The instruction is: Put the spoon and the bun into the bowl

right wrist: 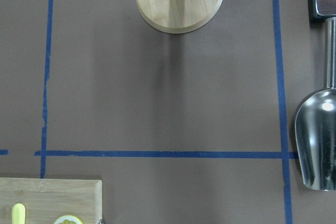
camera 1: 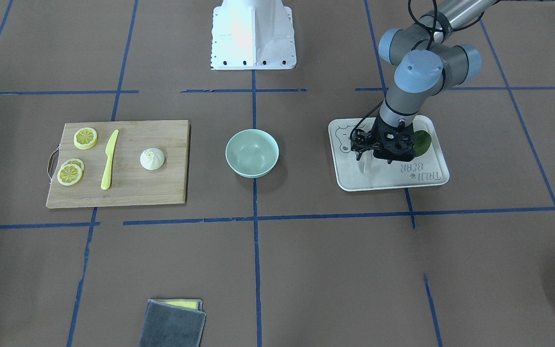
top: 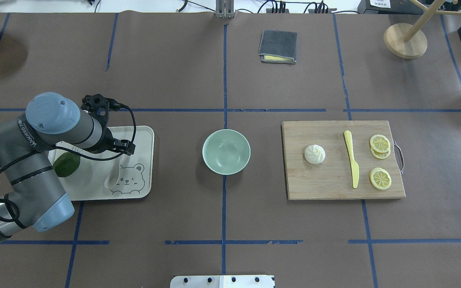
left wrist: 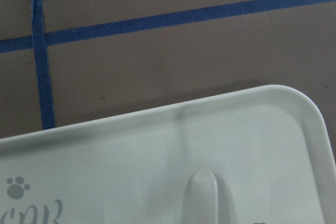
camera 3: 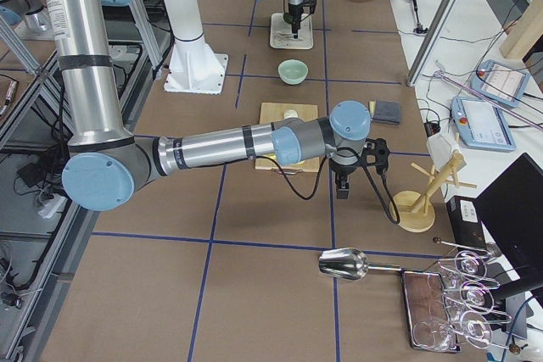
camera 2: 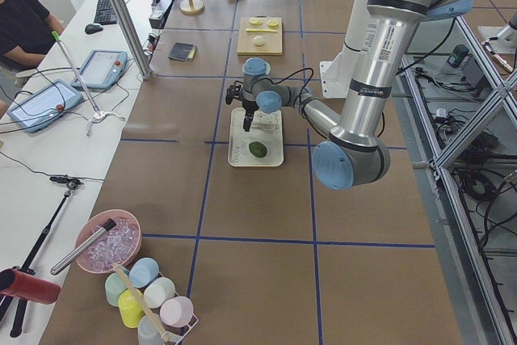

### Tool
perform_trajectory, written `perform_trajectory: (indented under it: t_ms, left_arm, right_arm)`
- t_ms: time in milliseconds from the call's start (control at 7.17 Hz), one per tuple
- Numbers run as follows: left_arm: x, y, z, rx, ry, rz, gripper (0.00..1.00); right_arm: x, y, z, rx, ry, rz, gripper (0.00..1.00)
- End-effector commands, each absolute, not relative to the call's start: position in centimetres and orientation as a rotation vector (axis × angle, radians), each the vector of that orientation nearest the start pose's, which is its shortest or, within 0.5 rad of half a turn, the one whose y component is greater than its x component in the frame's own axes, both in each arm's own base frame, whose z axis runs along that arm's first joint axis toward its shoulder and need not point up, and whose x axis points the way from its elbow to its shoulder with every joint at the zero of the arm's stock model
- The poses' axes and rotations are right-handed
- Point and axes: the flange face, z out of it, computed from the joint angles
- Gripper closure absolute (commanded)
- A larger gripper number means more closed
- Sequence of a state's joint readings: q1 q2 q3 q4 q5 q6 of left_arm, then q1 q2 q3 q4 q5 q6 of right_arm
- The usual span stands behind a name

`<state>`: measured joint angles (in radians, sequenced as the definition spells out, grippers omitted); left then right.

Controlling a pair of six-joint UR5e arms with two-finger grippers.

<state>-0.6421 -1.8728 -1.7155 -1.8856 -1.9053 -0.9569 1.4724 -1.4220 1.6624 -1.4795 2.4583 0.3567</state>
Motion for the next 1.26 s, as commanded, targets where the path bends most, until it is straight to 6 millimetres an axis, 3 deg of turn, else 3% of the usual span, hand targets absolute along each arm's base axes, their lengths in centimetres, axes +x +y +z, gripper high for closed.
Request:
perform_trajectory:
  t_ms: [0,279,558,977,1116]
  left_arm:
    - [43.6,-44.9,39.9,0.185,0.797,0.108,0.16]
    - [44.0,-44.5,39.8,0.178,0.801,0.113,0.16]
    - [44.2,-44.1,40.0,0.170,0.800,0.119,0.16]
    - [44.2,-44.0,39.9,0.167,0.803,0.121,0.47]
    - [44.3,-43.9,40.1,0.164,0.801,0.123,0.51]
  right_arm:
    - [-3.9,-55.8,47.4,0.105,-0.923,0.100,0.00]
    - [-5.7,-55.4,46.0,0.092,-0.931,0.106,0.00]
    - [-6.2,-55.7,45.2,0.100,-0.937,0.095,0.00]
    - [-6.2,-55.8,45.0,0.103,-0.939,0.092,0.00]
    - [-6.2,-55.8,44.9,0.105,-0.940,0.092,0.00]
